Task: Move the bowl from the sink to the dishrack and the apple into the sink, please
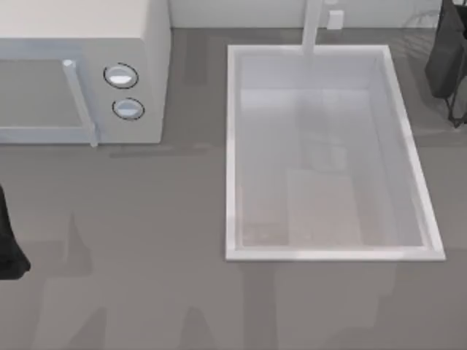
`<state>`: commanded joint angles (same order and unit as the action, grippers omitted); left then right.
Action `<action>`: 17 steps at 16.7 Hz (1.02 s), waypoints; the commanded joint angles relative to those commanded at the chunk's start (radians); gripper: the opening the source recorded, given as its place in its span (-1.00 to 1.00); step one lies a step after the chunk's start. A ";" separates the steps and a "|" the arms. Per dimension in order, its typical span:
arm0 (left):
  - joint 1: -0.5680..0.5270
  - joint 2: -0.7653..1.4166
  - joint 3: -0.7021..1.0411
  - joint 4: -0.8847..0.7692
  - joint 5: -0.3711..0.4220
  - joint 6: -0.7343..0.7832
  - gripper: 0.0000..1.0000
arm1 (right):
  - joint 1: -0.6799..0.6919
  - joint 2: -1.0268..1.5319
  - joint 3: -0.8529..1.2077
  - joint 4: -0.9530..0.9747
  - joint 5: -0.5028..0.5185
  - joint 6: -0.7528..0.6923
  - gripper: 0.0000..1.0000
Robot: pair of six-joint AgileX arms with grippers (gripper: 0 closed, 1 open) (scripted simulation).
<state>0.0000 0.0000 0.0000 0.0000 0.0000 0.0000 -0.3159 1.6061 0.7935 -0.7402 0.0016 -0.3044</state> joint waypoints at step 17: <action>0.000 0.000 0.000 0.000 0.000 0.000 1.00 | 0.001 0.069 -0.082 0.133 -0.002 0.001 -0.36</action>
<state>0.0000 0.0000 0.0000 0.0000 0.0000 0.0000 -0.3152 1.6748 0.7112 -0.6072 0.0001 -0.3035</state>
